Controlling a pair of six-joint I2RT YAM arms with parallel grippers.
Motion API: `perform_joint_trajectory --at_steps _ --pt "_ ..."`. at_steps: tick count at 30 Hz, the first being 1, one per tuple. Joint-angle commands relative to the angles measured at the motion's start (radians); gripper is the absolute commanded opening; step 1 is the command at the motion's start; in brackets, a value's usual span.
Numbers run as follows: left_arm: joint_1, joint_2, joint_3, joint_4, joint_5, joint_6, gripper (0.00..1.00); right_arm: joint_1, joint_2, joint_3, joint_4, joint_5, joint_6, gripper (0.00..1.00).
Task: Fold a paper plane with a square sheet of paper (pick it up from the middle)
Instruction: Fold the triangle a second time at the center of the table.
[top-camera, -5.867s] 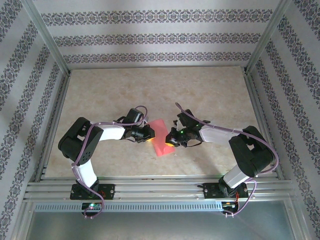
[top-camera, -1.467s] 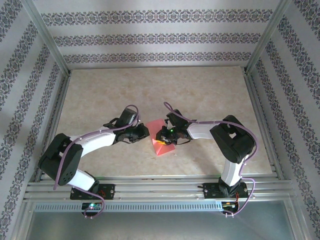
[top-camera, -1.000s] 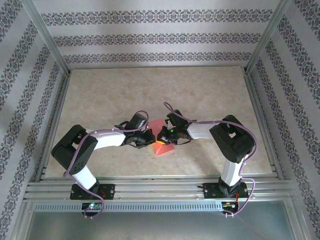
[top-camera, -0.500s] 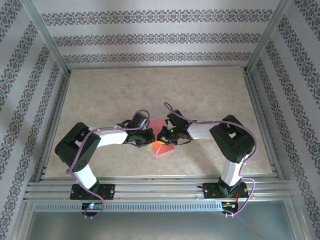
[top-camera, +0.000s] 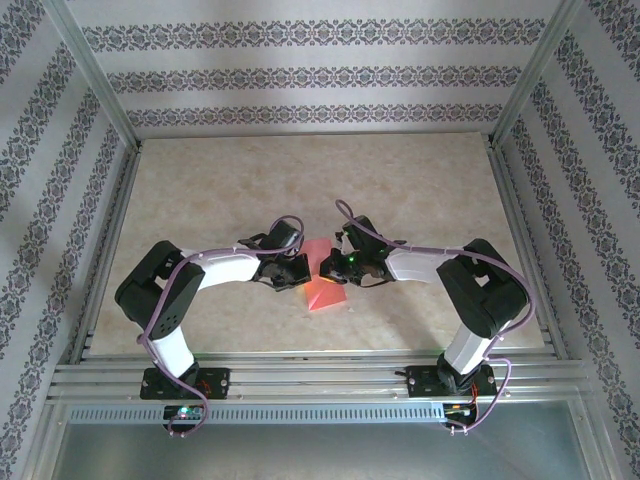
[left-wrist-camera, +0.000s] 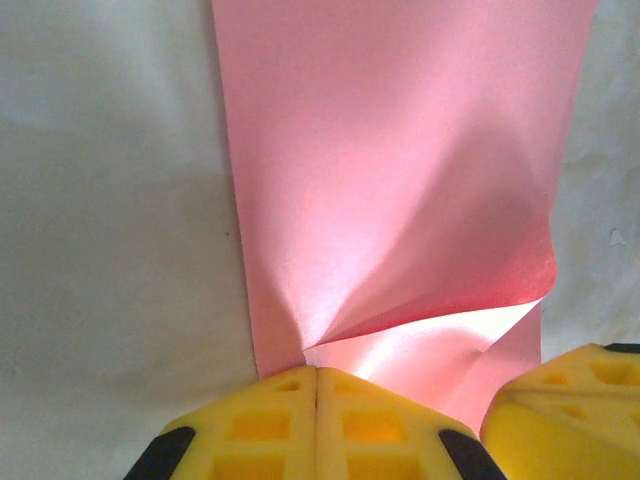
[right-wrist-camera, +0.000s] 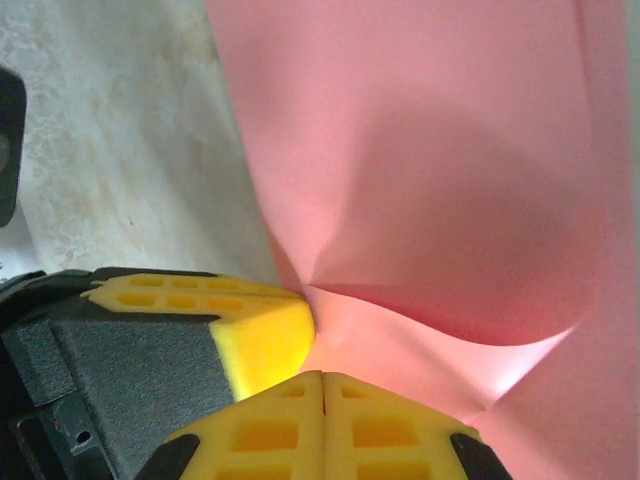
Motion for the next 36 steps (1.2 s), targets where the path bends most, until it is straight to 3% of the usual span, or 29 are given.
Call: perform_joint_trajectory --at_steps 1,15,26,36 --pt "-0.013 0.046 0.000 -0.102 -0.045 0.037 0.00 0.006 0.022 0.012 -0.008 0.016 -0.046 0.01" --pt "-0.013 0.063 0.030 -0.191 -0.081 0.076 0.00 -0.051 0.046 -0.042 -0.037 0.063 -0.080 0.00" --pt "-0.014 0.095 0.061 -0.225 -0.099 0.110 0.00 -0.082 -0.125 -0.081 -0.127 0.275 -0.101 0.00" --pt "-0.013 0.140 0.146 -0.278 -0.088 0.258 0.00 0.019 0.016 0.030 -0.033 0.102 -0.115 0.00"
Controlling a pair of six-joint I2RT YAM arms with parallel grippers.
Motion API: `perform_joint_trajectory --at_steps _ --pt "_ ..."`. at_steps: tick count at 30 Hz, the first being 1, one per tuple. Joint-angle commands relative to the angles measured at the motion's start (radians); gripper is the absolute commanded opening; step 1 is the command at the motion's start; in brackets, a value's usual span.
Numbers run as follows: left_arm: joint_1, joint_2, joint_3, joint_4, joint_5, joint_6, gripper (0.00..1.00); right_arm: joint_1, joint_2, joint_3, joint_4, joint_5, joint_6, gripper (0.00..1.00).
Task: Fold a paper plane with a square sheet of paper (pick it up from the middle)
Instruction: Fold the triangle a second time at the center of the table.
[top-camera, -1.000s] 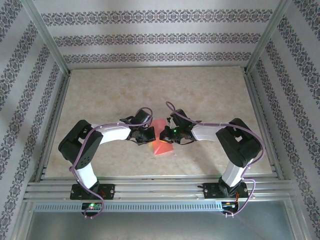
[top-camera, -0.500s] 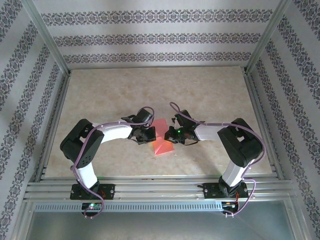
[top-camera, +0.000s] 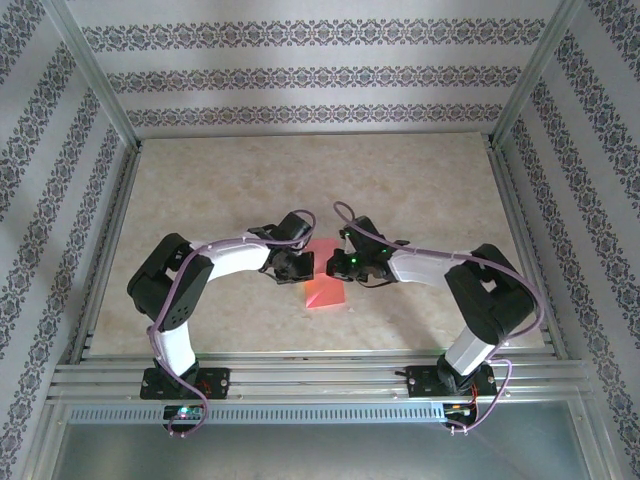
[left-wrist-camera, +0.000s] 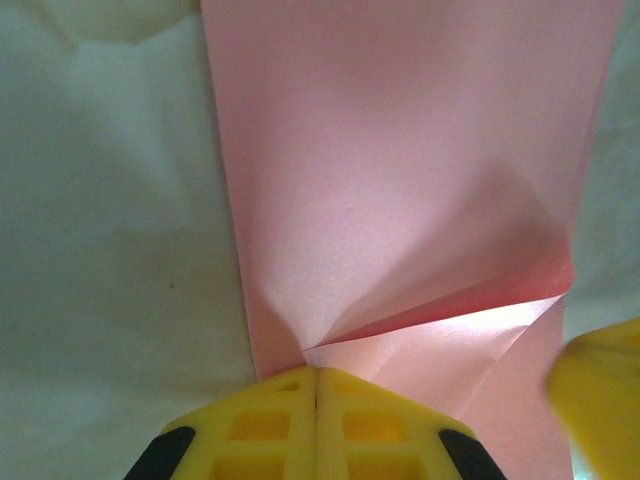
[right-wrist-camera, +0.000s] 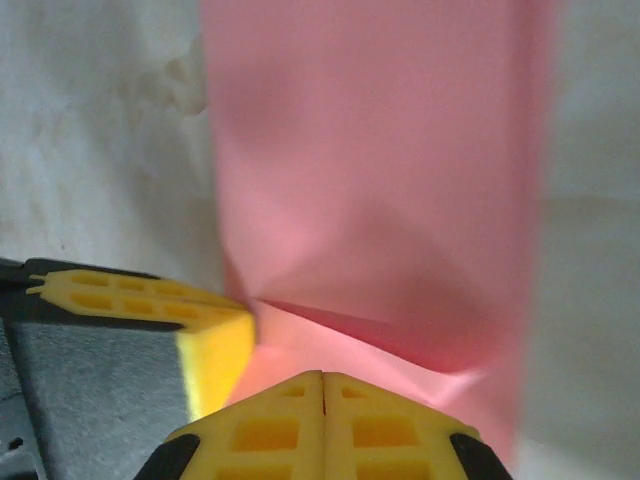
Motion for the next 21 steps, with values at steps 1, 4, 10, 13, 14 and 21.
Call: perform_joint_trajectory --at_steps 1,4,10,13,14,21 --pt "-0.005 0.060 -0.004 -0.109 -0.070 0.086 0.00 0.009 0.063 0.028 0.036 -0.056 0.013 0.00" --pt "-0.006 0.065 -0.004 -0.120 -0.075 0.093 0.00 -0.003 0.076 0.023 0.036 -0.040 0.031 0.00" --pt "-0.006 0.094 0.009 -0.186 -0.126 0.069 0.00 -0.078 0.055 -0.064 0.033 0.005 0.103 0.00" --pt "-0.006 0.097 0.008 -0.188 -0.130 0.067 0.00 -0.121 0.025 -0.119 0.023 0.030 0.142 0.00" --pt "-0.006 0.098 0.008 -0.186 -0.126 0.070 0.00 -0.132 0.007 -0.134 0.013 0.050 0.151 0.00" --pt "-0.005 0.094 0.012 -0.160 -0.090 0.091 0.00 -0.141 -0.178 -0.157 -0.010 0.145 0.132 0.00"
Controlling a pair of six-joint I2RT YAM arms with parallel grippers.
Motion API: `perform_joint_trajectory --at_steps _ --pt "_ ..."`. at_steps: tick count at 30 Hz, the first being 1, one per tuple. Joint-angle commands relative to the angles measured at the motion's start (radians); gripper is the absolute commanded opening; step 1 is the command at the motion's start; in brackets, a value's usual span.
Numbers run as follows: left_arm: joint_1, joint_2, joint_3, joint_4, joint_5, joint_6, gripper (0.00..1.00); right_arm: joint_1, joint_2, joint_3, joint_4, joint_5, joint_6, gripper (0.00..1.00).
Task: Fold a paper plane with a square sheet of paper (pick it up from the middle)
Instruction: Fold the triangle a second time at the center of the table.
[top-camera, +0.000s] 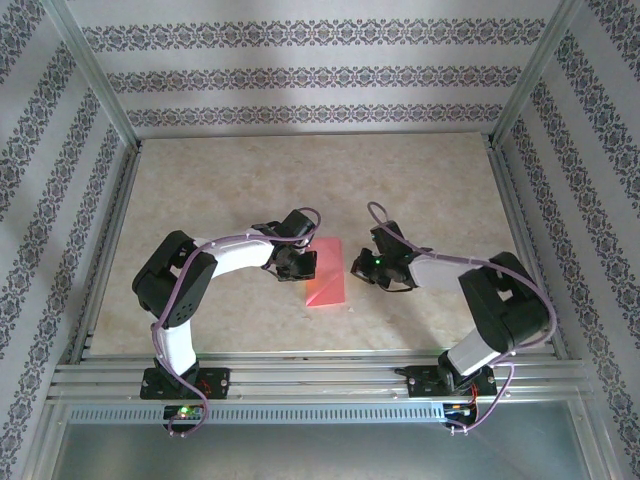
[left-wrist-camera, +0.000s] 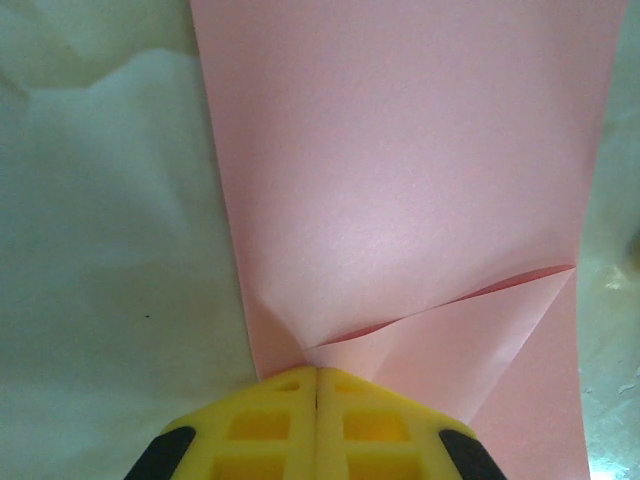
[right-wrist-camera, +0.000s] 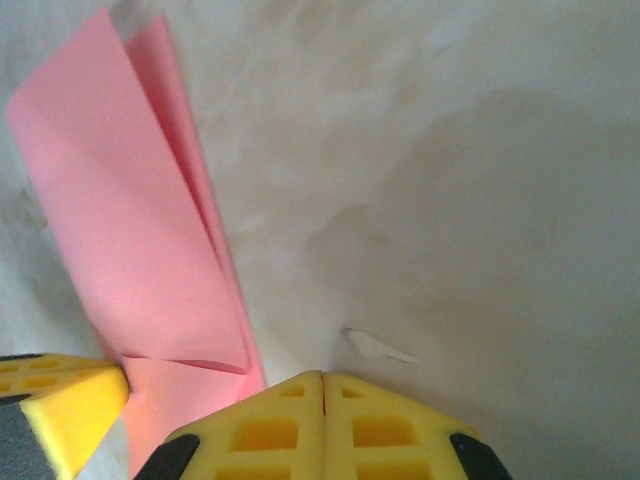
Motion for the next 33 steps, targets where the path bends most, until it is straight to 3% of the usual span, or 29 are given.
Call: perform_joint_trajectory --at_steps 1,10,21,25,33 --pt "-0.006 0.066 -0.033 -0.107 -0.078 0.036 0.00 0.016 -0.066 0.016 -0.024 0.063 -0.017 0.00" --pt "-0.006 0.058 -0.021 -0.087 -0.050 0.050 0.00 0.124 0.092 0.110 0.075 -0.132 -0.003 0.00" --pt "-0.006 -0.041 0.002 -0.060 -0.008 0.034 0.01 0.141 0.174 0.090 0.062 -0.110 0.035 0.00" --pt "-0.005 -0.130 -0.015 -0.016 -0.013 -0.024 0.06 0.141 0.179 0.069 0.047 -0.086 0.056 0.00" --pt "-0.019 -0.274 -0.233 0.294 0.074 -0.274 0.10 0.141 0.147 0.061 0.045 -0.072 0.059 0.00"
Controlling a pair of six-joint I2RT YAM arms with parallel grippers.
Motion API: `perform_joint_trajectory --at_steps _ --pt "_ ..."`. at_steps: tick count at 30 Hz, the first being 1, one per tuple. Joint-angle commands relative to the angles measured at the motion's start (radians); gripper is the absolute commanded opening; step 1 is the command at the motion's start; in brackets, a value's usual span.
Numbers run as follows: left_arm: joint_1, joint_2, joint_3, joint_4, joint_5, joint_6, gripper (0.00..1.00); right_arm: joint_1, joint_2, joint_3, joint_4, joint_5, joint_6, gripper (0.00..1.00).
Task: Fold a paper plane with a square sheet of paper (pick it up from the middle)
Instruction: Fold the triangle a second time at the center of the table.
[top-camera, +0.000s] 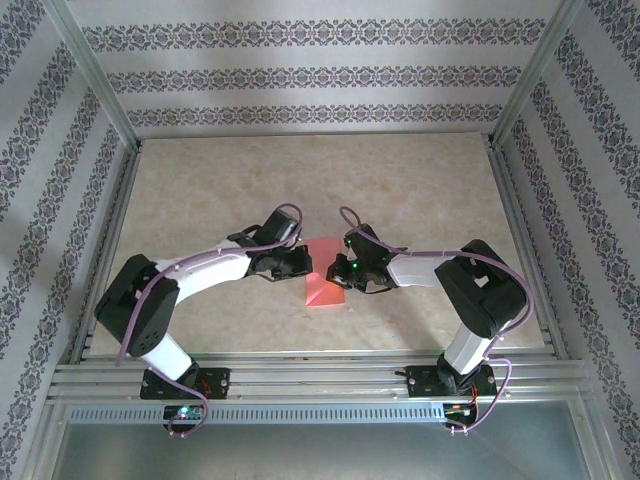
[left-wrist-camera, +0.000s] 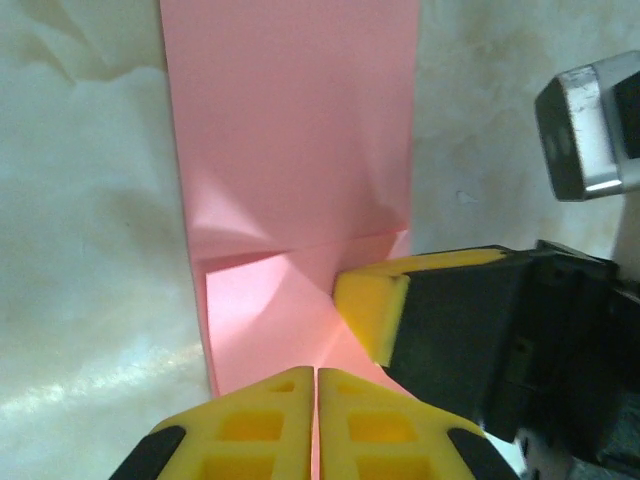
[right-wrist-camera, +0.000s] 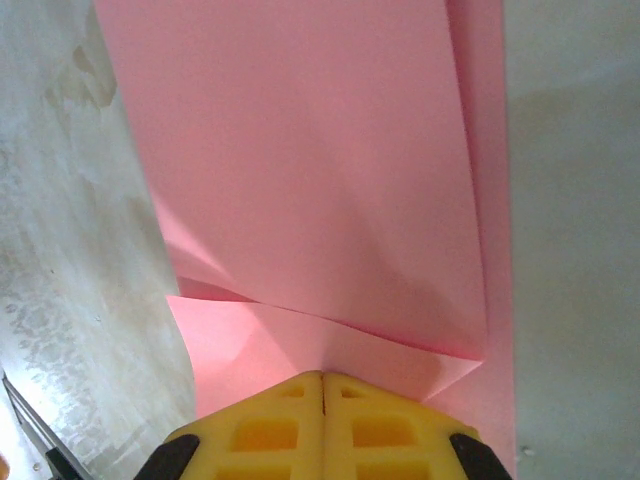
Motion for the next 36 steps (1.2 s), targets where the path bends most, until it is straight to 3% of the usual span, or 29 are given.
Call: perform_joint_trajectory --at_steps 1,9,21,36 --pt "-0.023 -0.008 -0.062 0.156 0.057 -0.137 0.11 0.000 -0.005 -0.017 -0.049 0.036 0.005 0.00" --pt "-0.082 0.066 -0.055 0.174 0.067 -0.170 0.11 0.001 0.012 -0.009 -0.057 0.032 0.007 0.00" --pt "-0.119 0.161 -0.010 0.021 0.062 -0.124 0.09 0.001 0.021 0.000 -0.076 0.039 0.017 0.00" --pt "-0.127 0.110 -0.112 -0.010 0.055 -0.151 0.08 -0.002 0.030 0.005 -0.089 0.041 0.011 0.00"
